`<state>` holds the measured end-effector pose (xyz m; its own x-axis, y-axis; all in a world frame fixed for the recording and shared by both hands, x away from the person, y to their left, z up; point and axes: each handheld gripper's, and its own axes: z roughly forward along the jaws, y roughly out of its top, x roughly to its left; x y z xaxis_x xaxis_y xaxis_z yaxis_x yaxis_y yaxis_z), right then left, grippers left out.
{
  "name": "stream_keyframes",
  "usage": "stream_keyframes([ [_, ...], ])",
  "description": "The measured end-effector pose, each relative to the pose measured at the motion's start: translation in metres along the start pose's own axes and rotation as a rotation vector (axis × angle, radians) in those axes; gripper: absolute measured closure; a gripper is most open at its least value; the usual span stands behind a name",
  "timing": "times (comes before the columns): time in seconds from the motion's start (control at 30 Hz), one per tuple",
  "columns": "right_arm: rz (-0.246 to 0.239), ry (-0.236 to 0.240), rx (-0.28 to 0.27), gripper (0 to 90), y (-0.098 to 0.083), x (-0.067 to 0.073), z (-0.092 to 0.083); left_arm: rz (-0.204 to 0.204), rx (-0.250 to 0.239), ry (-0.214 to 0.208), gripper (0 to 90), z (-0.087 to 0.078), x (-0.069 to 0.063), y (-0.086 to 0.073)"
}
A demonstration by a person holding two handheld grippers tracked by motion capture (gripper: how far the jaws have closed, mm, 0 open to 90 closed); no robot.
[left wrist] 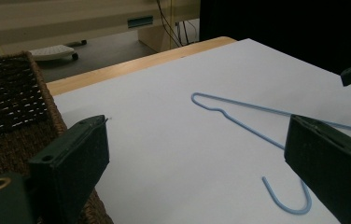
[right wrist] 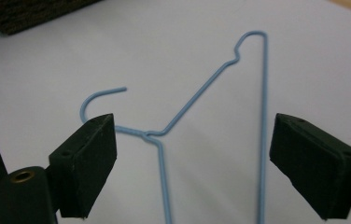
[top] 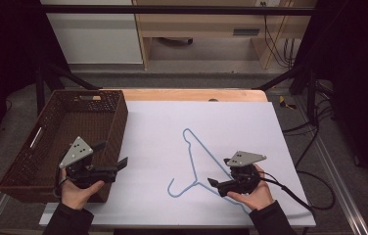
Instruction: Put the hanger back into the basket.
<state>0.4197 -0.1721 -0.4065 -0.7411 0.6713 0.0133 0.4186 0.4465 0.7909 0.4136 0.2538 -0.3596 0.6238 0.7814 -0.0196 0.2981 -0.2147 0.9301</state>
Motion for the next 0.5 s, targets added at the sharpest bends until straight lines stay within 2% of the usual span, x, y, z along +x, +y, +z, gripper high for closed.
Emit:
stream_keyframes([
  [0.07, -0.006, 0.029, 0.04, 19.2, -0.002, 0.003, 0.008, 0.001, 0.003, 0.0, 6.2, 0.001, -0.001, 0.0],
  [0.13, -0.02, 0.038, 0.07, 21.1, -0.004, 0.005, 0.015, 0.001, 0.003, -0.001, 6.2, 0.001, -0.001, 0.0],
  [0.27, -0.042, 0.044, 0.13, 25.9, -0.009, 0.009, 0.027, 0.003, 0.009, -0.005, 6.2, 0.003, -0.002, -0.001],
  [0.5, -0.038, 0.061, 0.206, 40.2, -0.015, 0.013, 0.04, 0.005, 0.014, -0.008, 6.1, 0.004, -0.003, -0.001],
])
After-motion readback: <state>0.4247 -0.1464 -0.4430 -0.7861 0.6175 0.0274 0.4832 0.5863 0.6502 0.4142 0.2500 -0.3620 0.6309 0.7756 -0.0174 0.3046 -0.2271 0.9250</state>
